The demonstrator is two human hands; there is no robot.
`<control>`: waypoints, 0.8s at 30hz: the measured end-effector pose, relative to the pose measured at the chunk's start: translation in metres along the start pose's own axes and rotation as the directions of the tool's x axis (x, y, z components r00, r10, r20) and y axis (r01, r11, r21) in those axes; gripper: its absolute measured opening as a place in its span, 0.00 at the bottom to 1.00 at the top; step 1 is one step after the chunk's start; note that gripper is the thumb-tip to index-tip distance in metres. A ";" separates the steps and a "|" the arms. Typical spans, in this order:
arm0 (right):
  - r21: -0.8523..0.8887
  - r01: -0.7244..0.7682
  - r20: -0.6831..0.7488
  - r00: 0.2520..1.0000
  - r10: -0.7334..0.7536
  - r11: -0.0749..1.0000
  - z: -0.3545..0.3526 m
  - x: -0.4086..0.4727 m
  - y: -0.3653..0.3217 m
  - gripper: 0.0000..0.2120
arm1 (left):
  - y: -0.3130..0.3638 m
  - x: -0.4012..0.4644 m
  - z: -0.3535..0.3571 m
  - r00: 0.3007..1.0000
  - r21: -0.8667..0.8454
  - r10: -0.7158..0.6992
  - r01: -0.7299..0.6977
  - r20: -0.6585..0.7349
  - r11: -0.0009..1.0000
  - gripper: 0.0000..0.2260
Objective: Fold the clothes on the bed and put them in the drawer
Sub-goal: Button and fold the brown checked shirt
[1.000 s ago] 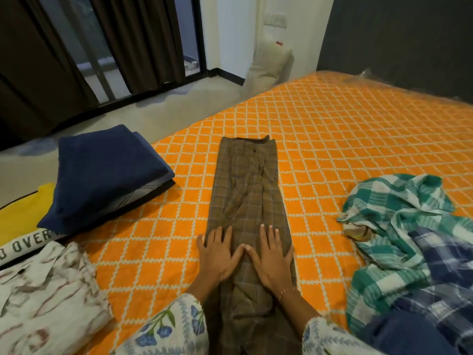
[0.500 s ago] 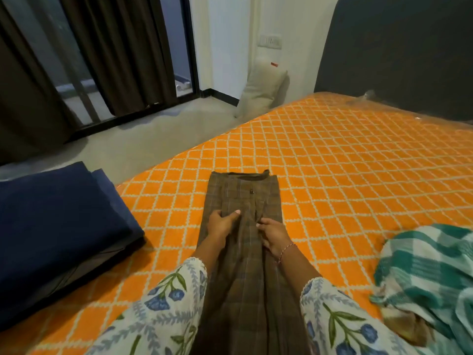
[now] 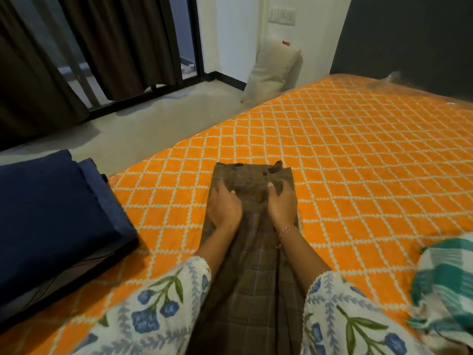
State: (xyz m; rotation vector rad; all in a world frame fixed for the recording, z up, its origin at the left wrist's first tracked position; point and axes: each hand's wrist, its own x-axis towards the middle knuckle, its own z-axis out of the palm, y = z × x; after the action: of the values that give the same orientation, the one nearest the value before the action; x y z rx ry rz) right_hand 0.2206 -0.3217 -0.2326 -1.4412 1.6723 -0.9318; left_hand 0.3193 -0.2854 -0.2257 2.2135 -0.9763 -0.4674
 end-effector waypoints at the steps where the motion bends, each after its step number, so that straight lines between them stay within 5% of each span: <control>1: -0.146 0.100 -0.067 0.992 -0.111 0.984 -0.001 -0.005 0.000 0.23 | 0.004 -0.012 0.005 0.995 0.065 0.075 -0.070 -0.072 0.995 0.20; 3: -0.407 0.299 0.028 0.949 -0.315 0.863 0.001 -0.012 0.009 0.24 | 0.002 -0.032 0.016 0.979 0.206 0.203 -0.200 0.007 0.958 0.22; 5: -0.580 0.340 0.271 0.937 -0.219 0.740 0.001 -0.013 0.028 0.26 | -0.018 -0.036 0.028 0.965 0.369 0.167 -0.233 0.200 0.900 0.23; 7: -0.666 0.329 0.369 0.925 -0.088 0.669 -0.001 -0.009 0.045 0.30 | -0.034 -0.028 0.031 0.953 0.461 0.084 -0.217 0.291 0.860 0.26; 10: -0.569 0.316 0.280 0.942 -0.183 0.759 -0.005 0.001 0.042 0.32 | -0.034 -0.009 0.021 0.945 0.366 0.162 -0.264 0.285 0.892 0.27; 12: -0.477 0.235 0.069 0.971 -0.230 0.847 -0.010 0.013 0.038 0.31 | -0.031 0.008 0.010 0.968 0.285 0.228 -0.250 0.108 0.925 0.26; 14: -0.405 0.101 -0.089 0.985 -0.150 0.909 -0.017 0.030 0.036 0.30 | -0.027 0.027 -0.001 0.988 0.178 0.146 -0.134 -0.058 0.975 0.25; 19: -0.377 -0.079 0.039 0.994 0.101 0.923 -0.010 0.067 0.028 0.36 | 0.000 0.054 0.003 0.985 -0.133 0.097 -0.078 0.145 0.988 0.19; 21: -0.250 -0.122 0.083 0.986 0.147 0.960 -0.013 0.073 0.022 0.30 | -0.001 0.065 0.007 0.987 -0.063 0.119 -0.113 0.111 0.992 0.11; 24: -0.075 -0.208 0.203 0.954 0.219 0.975 -0.024 0.085 0.011 0.20 | -0.012 0.074 0.008 0.992 0.162 -0.060 0.041 0.113 0.986 0.40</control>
State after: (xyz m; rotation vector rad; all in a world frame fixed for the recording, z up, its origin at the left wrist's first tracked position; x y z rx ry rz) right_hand 0.1851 -0.4028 -0.2364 -1.3118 1.6638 -0.5985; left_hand 0.3697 -0.3391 -0.2437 2.3815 -1.0533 -0.5654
